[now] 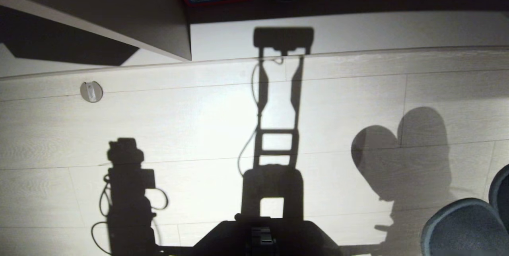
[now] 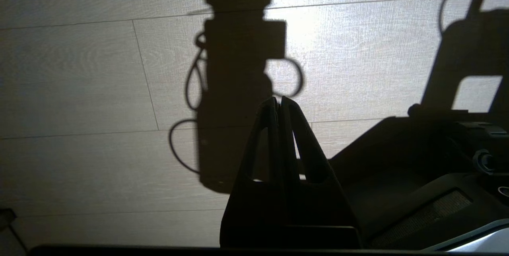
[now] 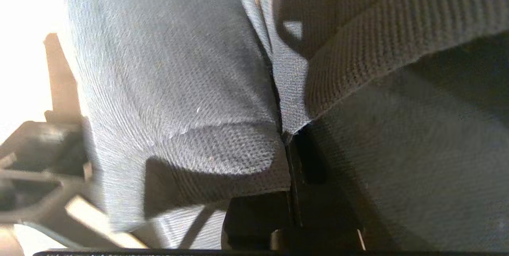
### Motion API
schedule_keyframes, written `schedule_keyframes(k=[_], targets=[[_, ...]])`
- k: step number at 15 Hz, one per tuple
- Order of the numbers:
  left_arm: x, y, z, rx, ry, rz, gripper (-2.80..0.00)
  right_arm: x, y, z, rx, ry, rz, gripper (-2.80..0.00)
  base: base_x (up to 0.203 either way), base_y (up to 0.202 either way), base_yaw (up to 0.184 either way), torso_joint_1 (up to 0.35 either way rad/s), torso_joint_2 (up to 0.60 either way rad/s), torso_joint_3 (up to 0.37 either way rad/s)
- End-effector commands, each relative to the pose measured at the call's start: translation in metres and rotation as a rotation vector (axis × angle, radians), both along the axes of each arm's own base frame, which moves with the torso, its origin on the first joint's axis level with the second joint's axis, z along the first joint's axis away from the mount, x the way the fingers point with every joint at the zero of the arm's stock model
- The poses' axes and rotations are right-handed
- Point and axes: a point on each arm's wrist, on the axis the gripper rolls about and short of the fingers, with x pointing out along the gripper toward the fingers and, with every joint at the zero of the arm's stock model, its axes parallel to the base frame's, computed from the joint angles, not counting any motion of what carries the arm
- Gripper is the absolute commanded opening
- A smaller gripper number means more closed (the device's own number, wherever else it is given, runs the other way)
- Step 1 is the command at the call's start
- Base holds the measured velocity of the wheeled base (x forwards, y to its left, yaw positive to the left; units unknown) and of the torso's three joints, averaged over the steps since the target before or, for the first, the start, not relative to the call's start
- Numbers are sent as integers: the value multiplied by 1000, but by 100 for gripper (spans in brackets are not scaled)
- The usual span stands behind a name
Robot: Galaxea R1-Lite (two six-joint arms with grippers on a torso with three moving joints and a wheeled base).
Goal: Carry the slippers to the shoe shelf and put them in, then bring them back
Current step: Place the slippers into the shoe cabinet
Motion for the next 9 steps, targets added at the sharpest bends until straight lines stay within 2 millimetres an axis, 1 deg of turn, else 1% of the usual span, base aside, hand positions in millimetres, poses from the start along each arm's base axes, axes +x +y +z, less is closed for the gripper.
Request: schedule_keyframes(k=[1, 3, 4, 5, 7, 9], targets=[[0, 0, 0, 0, -1, 1, -280, 19, 0, 23, 13, 67, -1, -280, 0, 0, 0, 0, 0, 0], [0, 0, 0, 0, -2, 1, -280, 38, 1, 44, 28, 33, -3, -280, 0, 0, 0, 0, 0, 0], [0, 0, 0, 0, -2, 1, -280, 42, 1, 53, 32, -9, -6, -280, 0, 0, 0, 0, 0, 0], [0, 0, 0, 0, -2, 1, -280, 49, 1, 57, 30, -12, -16, -280, 0, 0, 0, 0, 0, 0], [0, 0, 0, 0, -2, 0, -280, 78, 0, 65, 24, 18, -57, -280, 0, 0, 0, 0, 0, 0], [0, 0, 0, 0, -2, 1, -280, 99, -2, 70, 22, -16, -82, -280, 0, 0, 0, 0, 0, 0]])
